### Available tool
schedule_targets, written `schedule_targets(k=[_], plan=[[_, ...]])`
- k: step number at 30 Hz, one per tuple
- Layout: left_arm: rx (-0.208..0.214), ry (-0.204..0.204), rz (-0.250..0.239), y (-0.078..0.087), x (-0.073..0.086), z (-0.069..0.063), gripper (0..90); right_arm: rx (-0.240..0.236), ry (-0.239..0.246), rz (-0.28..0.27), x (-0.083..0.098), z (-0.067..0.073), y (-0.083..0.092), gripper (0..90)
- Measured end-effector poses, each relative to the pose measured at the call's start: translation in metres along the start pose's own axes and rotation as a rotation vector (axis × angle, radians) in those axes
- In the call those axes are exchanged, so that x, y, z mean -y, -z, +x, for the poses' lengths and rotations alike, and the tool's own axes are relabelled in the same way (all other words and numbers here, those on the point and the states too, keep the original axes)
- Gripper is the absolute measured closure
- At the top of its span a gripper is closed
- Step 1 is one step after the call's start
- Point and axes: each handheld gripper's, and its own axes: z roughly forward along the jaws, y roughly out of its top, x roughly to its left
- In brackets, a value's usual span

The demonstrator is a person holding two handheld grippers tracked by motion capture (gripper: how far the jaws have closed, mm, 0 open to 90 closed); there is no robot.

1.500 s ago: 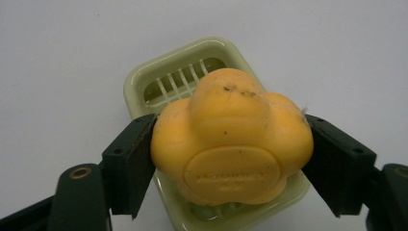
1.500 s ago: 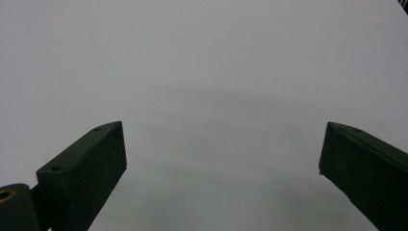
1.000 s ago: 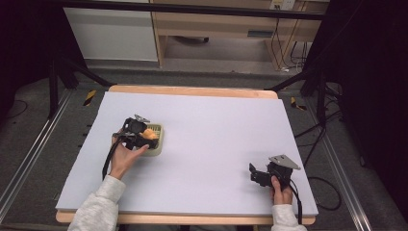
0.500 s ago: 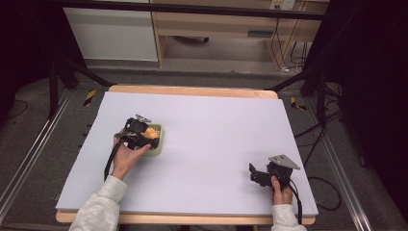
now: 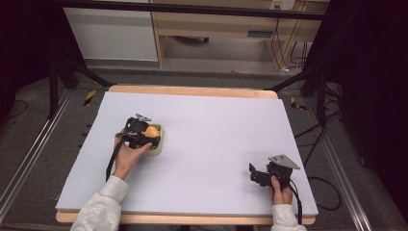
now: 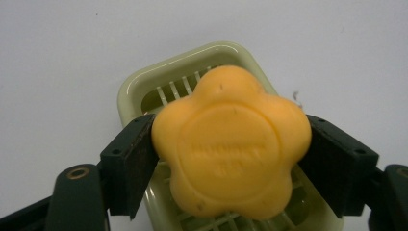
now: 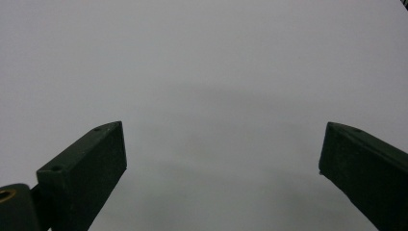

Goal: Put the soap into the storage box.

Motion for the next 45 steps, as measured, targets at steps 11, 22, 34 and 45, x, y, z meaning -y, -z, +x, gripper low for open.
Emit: schedule_targets(k=[11, 22, 34, 45], plan=[[-0.006, 0.006, -0.023, 0.005, 0.0, 0.002, 23.0, 0.0, 0.001, -0.001, 0.0, 0.0, 0.0, 3.1], [0.009, -0.005, -0.01, 0.007, 0.001, 0.004, 27.2, -0.001, 0.0, -0.001, 0.0, 0.0, 0.0, 3.1], [0.019, 0.001, -0.032, 0.017, 0.001, 0.005, 23.9, -0.006, -0.001, 0.0, 0.0, 0.001, 0.001, 3.1], [0.054, -0.015, -0.093, 0.045, 0.007, -0.001, 19.7, -0.003, -0.003, -0.004, 0.0, 0.001, 0.001, 3.1]])
